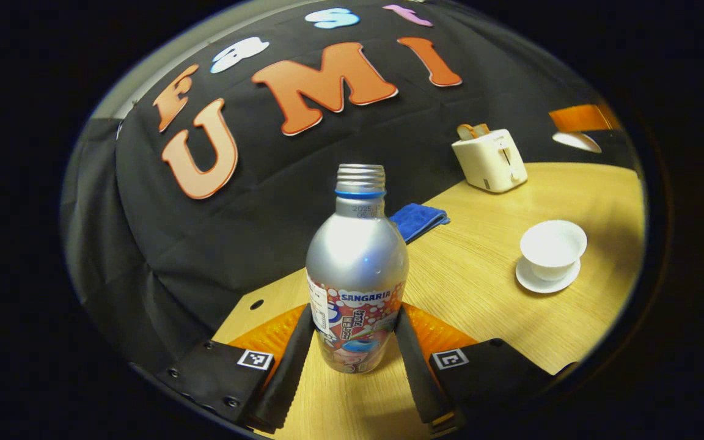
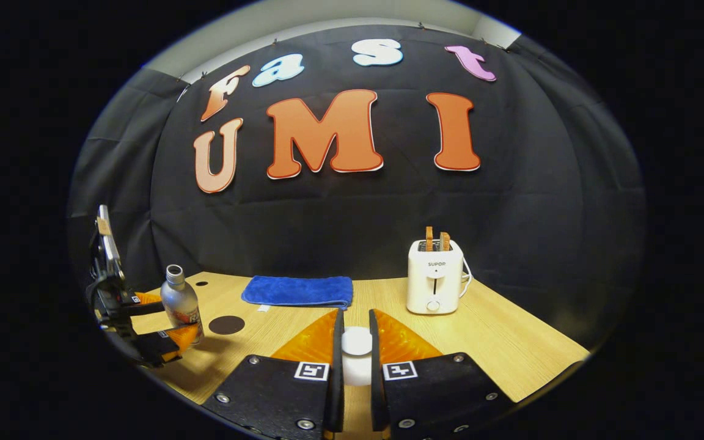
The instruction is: Open the teacup lid with one hand, grasp the water bottle and pour water into the teacup with the other hand; after pouring, place the water bottle on the coaster and then close the teacup lid.
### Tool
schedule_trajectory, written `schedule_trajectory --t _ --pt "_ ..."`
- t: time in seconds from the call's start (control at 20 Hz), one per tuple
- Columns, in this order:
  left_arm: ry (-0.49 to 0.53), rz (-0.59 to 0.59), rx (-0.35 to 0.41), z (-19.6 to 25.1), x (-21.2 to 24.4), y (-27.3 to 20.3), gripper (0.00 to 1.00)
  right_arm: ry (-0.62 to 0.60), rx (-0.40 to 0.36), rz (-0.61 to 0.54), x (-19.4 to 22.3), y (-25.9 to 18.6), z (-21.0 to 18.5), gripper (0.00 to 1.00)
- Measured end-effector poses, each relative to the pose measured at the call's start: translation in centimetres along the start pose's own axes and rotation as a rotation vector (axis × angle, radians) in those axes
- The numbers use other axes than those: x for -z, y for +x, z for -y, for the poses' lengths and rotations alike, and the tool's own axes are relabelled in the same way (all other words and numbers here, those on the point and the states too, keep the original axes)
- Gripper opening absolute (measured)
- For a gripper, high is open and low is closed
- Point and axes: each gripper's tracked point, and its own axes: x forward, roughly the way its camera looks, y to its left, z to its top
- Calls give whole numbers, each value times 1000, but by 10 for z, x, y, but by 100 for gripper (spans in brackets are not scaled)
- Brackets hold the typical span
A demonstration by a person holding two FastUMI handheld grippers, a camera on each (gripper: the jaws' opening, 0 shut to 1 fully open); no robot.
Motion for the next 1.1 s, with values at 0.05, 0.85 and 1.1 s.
schedule_trajectory --t 0.05,0.85,1.1 --pt "29 -1 9 4 0 1 79 3 2 1 0 0 2 17" --pt "488 7 43 40 -12 23 80 7 14 8 -5 -1 24 18" --pt "614 16 55 51 -20 27 77 18 26 11 -7 -1 35 18"
